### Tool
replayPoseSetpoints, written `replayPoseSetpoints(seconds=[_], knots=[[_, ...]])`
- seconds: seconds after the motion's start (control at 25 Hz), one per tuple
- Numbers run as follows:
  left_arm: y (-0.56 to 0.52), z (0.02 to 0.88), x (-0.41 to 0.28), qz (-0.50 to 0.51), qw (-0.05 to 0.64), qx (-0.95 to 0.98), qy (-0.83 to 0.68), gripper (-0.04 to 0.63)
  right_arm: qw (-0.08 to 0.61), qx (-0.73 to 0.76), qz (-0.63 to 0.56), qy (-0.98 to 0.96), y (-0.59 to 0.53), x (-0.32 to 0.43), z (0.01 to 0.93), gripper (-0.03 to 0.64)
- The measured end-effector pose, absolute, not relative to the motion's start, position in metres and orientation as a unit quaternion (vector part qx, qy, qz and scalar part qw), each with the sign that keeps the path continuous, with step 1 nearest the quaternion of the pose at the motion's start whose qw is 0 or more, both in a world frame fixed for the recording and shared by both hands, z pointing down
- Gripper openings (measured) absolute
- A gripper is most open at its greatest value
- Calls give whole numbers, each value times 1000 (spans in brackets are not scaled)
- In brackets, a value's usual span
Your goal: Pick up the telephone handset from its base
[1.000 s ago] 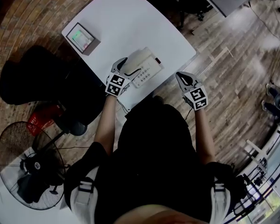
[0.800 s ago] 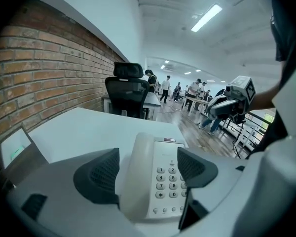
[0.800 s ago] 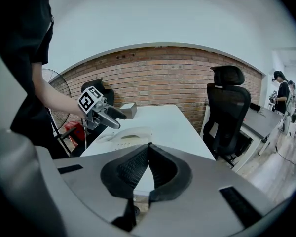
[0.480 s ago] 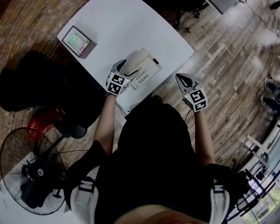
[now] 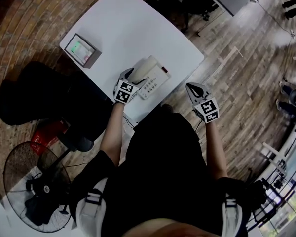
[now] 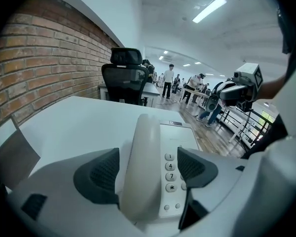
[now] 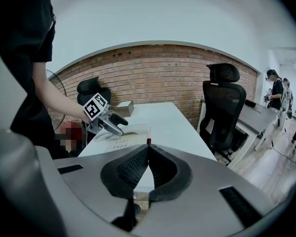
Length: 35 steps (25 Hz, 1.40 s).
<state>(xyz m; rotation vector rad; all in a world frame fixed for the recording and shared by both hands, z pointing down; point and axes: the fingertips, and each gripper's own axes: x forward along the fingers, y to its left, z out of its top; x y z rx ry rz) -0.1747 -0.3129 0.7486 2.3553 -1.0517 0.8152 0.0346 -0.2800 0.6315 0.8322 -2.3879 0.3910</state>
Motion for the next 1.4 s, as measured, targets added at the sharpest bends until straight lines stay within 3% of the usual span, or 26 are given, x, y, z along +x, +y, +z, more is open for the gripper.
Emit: replayPoseSetpoints(seconds=[1.04,1.4], knots=[[-319,776,-169,316,230,849,-355,364,292,336,162,-881,-267,48,637,-2],[-320,779,-166,324,229,849,-349,330,291,346,165,-877,-266,55,637,-2]])
